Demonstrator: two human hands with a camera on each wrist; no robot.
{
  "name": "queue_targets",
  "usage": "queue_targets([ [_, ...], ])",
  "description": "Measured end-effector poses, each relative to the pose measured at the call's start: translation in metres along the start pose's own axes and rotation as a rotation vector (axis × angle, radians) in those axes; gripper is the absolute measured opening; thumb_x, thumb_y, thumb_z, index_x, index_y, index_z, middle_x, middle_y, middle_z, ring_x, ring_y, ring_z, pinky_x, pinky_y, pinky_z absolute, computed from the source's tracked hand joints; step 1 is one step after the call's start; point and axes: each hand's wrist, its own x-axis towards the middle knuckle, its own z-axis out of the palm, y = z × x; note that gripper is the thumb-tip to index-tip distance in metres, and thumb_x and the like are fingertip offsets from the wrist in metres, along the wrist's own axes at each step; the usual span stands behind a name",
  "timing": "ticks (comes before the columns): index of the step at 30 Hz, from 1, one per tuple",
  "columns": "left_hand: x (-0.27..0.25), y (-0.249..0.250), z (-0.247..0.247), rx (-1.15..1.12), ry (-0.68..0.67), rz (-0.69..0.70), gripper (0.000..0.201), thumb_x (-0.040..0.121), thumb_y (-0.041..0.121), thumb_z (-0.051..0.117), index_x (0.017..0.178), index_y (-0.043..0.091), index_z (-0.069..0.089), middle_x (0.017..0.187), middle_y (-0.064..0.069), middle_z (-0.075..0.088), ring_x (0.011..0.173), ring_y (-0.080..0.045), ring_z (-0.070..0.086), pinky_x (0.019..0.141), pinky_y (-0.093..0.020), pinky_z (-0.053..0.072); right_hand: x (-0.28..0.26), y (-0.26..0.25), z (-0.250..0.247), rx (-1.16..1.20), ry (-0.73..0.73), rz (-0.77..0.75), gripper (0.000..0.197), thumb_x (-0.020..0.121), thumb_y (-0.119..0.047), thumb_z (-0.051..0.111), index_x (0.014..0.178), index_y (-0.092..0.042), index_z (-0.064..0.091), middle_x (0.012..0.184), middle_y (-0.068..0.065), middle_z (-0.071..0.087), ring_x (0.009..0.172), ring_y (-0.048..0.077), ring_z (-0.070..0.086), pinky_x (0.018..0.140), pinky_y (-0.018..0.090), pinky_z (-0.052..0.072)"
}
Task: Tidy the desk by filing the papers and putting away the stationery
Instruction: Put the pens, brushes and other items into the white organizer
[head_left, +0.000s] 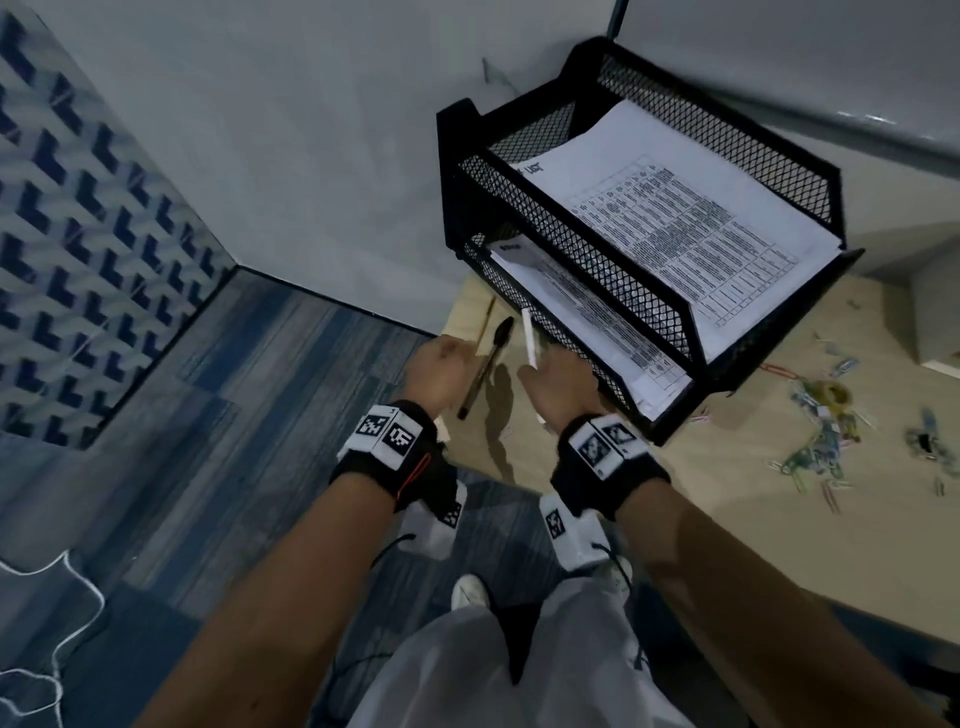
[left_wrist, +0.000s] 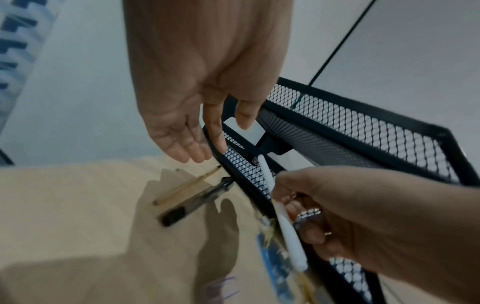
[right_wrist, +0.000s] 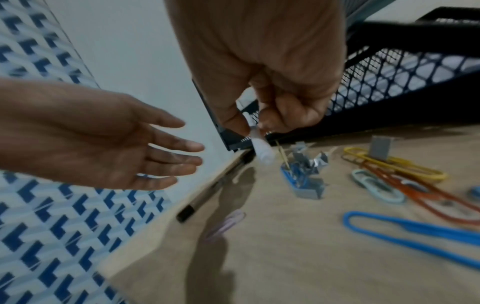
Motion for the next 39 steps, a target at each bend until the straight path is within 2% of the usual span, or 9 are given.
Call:
queue_targets([
  [4,0.006,0.014,0.009,-0.194,-0.134,-0.056,0.026,0.093,0.040,0.052,0.085,0.014,0.054,0.083,-0.002,0.051,0.077,-0.015,0.051,0.073,-0.026,0.039,-0.018,0.000,0.003,0.111,-0.010,-0.224,0.013,0.083,-0.013,0.058,0.073,-0.017,0.052,0.074,-0.001,0.058,0.068,0.016,0.055,0.060,0.025,0.039],
  [8,0.016,0.021,0.000,-0.441,-0.043,-0.078,0.025,0.098,0.015,0.042,0.075,0.011,0.051,0.073,-0.004,0.054,0.066,-0.016,0.051,0.059,-0.021,0.045,-0.009,0.001,0.004,0.267,-0.096,-0.208,0.028,0.086,-0.011,0.059,0.060,-0.020,0.052,0.065,-0.002,0.059,0.056,0.008,0.049,0.058,0.021,0.038],
  [11,0.023,0.021,-0.013,-0.484,0.142,-0.090,0.033,0.100,0.019,0.038,0.068,0.014,0.042,0.061,-0.002,0.042,0.044,-0.009,0.041,0.043,-0.018,0.037,0.007,-0.007,0.014,0.166,-0.084,-0.059,0.029,0.090,-0.029,0.053,0.071,-0.007,0.056,0.080,0.023,0.063,0.072,0.030,0.061,0.070,0.031,0.046],
  [16,0.029,0.005,-0.014,-0.389,0.094,-0.132,0.036,0.095,-0.003,0.035,0.066,0.010,0.053,0.060,-0.004,0.038,0.026,-0.002,0.034,0.031,-0.009,0.025,0.008,-0.025,0.023,-0.086,-0.186,0.016,0.042,0.091,-0.034,0.050,0.115,0.000,0.052,0.125,0.021,0.052,0.113,0.037,0.052,0.087,0.037,0.044],
  [22,0.024,0.007,-0.003,-0.586,-0.047,-0.233,0.025,0.098,0.003,0.040,0.073,0.007,0.045,0.063,-0.006,0.052,0.054,-0.011,0.052,0.045,-0.015,0.046,0.003,0.000,0.013,-0.004,-0.099,-0.057,0.026,0.087,-0.022,0.050,0.064,-0.011,0.044,0.077,0.012,0.057,0.078,0.030,0.057,0.059,0.026,0.039],
  [25,0.021,0.012,0.003,-0.655,-0.196,-0.225,0.032,0.102,0.013,0.034,0.072,0.008,0.044,0.062,-0.006,0.046,0.054,-0.015,0.043,0.053,-0.022,0.037,-0.006,0.003,0.010,0.127,-0.151,-0.185,0.028,0.089,-0.018,0.052,0.063,-0.019,0.041,0.069,0.008,0.059,0.064,0.023,0.054,0.060,0.029,0.042],
  [28,0.024,0.015,0.000,-0.636,-0.164,-0.157,0.034,0.103,0.020,0.030,0.079,0.004,0.048,0.069,-0.009,0.058,0.062,-0.019,0.056,0.056,-0.028,0.050,-0.005,-0.005,0.007,0.247,-0.218,-0.266,0.032,0.090,-0.011,0.054,0.060,-0.022,0.051,0.063,-0.003,0.057,0.059,0.009,0.049,0.060,0.023,0.038],
  [34,0.031,0.016,-0.025,-0.595,0.147,-0.134,0.026,0.102,0.026,0.034,0.081,0.013,0.042,0.050,-0.004,0.051,0.037,-0.014,0.051,0.038,-0.019,0.046,0.026,-0.032,0.027,-0.015,-0.137,-0.079,0.035,0.095,-0.030,0.043,0.101,0.001,0.057,0.115,0.025,0.058,0.108,0.038,0.055,0.083,0.038,0.043],
  [39,0.026,0.007,-0.024,-0.279,0.036,-0.105,0.032,0.100,0.017,0.041,0.068,0.015,0.040,0.058,-0.003,0.035,0.025,-0.004,0.031,0.035,-0.014,0.030,0.026,-0.041,0.035,-0.252,-0.147,-0.090,0.030,0.095,-0.015,0.041,0.115,0.004,0.054,0.126,0.023,0.055,0.113,0.037,0.055,0.090,0.039,0.047],
])
